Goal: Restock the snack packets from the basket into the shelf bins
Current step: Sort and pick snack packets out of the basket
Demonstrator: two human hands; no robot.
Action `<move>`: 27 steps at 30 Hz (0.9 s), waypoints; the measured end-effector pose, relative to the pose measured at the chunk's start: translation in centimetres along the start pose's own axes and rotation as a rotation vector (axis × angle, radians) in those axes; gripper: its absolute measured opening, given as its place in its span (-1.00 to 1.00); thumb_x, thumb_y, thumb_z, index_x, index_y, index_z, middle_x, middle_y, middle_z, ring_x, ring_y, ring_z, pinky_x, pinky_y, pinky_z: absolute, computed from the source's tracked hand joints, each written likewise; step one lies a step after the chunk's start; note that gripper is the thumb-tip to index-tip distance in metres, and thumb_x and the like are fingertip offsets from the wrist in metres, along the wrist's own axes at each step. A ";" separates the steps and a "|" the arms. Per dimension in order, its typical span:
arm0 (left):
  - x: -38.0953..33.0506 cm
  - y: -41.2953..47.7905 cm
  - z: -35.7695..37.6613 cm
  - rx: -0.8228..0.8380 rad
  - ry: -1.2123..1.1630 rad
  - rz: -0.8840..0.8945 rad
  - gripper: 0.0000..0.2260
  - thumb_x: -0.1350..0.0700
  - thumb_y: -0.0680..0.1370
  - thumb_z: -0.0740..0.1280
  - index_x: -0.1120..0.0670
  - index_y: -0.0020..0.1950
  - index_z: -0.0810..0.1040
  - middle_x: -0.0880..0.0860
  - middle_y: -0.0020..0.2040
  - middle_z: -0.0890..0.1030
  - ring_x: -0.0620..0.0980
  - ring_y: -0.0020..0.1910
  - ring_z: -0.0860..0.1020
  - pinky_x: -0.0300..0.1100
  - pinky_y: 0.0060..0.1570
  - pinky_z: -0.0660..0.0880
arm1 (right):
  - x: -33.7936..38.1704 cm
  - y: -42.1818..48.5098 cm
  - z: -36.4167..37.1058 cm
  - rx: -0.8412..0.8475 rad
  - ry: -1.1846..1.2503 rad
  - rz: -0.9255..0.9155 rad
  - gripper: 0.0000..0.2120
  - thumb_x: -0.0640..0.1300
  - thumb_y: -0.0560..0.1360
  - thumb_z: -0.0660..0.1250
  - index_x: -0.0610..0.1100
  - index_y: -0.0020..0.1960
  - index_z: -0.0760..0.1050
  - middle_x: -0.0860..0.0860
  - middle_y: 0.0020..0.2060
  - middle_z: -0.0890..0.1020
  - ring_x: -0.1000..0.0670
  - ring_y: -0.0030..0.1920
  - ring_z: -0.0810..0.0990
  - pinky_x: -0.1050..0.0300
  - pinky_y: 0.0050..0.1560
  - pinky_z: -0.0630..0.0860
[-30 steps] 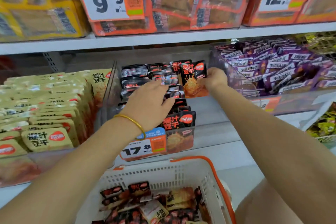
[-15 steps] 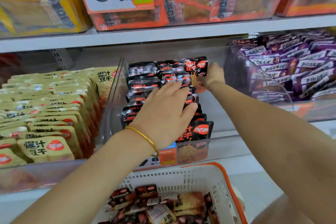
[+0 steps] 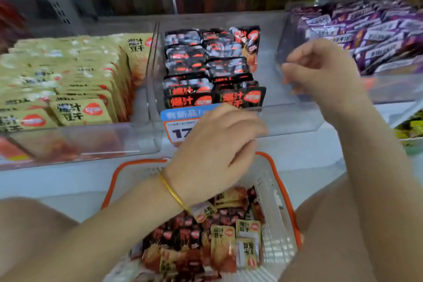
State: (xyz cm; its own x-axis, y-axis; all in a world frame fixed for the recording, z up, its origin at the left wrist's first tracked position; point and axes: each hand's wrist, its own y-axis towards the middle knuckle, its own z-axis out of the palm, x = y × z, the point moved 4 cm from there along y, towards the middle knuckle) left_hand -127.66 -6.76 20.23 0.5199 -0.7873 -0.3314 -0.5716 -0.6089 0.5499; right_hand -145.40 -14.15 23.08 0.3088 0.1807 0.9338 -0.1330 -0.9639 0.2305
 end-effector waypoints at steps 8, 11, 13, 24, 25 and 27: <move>8.1 -13.5 9.3 0.667 0.108 -0.343 -0.72 0.11 0.55 0.14 0.07 0.02 0.64 0.01 -0.01 0.63 0.05 0.02 0.53 -0.06 0.03 0.46 | -13.6 -11.3 10.6 0.787 -0.362 0.460 -0.95 -0.31 0.50 0.31 -0.19 -0.11 0.50 -0.14 -0.23 0.57 -0.20 -0.13 0.66 -0.05 -0.09 0.61; 12.1 -17.5 11.0 0.927 0.250 -0.478 -0.77 0.11 0.58 0.13 0.08 -0.05 0.59 0.02 -0.05 0.58 0.06 0.00 0.48 -0.03 -0.05 0.45 | -21.0 -11.7 15.4 0.980 -0.741 0.367 -0.88 -0.29 0.53 0.22 -0.21 -0.17 0.49 -0.10 -0.22 0.51 -0.08 -0.14 0.55 0.13 -0.12 0.44; 14.1 -19.2 11.6 1.030 0.302 -0.535 -0.82 0.11 0.56 0.14 0.08 -0.13 0.52 0.04 -0.08 0.54 0.07 -0.02 0.46 0.00 -0.02 0.47 | -25.5 -12.4 17.7 1.081 -0.875 0.345 -0.80 -0.33 0.54 0.15 -0.25 -0.22 0.48 -0.10 -0.26 0.47 0.00 -0.24 0.45 0.16 -0.15 0.43; 17.0 -20.1 12.5 1.017 0.203 -0.695 -0.78 0.11 0.59 0.14 0.09 -0.25 0.39 0.02 -0.23 0.39 0.09 -0.10 0.40 0.03 0.08 0.44 | -32.6 -12.6 22.5 1.110 -1.250 0.125 -0.67 -0.27 0.50 0.24 -0.16 0.26 0.47 -0.07 0.25 0.46 -0.16 0.29 0.34 -0.07 0.18 0.48; 17.2 -19.9 12.5 0.976 0.166 -0.724 -0.76 0.12 0.58 0.16 0.09 -0.29 0.33 0.01 -0.27 0.35 0.11 -0.12 0.41 0.05 0.06 0.45 | -32.3 -11.8 22.1 1.106 -1.172 0.113 -0.68 -0.26 0.50 0.25 -0.13 0.24 0.51 -0.06 0.24 0.49 -0.14 0.27 0.37 -0.03 0.20 0.46; 17.5 -19.3 12.2 0.895 0.089 -0.808 -0.83 0.13 0.57 0.18 0.18 -0.16 0.42 0.04 -0.17 0.45 0.14 -0.02 0.49 0.04 0.05 0.46 | -30.8 -10.0 20.8 1.115 -0.941 0.165 -0.70 -0.24 0.52 0.28 -0.12 0.24 0.55 -0.04 0.25 0.52 -0.09 0.26 0.43 0.11 0.26 0.38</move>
State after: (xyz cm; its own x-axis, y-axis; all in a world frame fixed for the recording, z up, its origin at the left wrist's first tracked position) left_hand -115.32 -10.00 -5.55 0.9518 -0.1609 -0.2611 -0.2805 -0.8011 -0.5288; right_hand -133.95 -14.09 -13.65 0.9072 0.2862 0.3084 0.4185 -0.6884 -0.5924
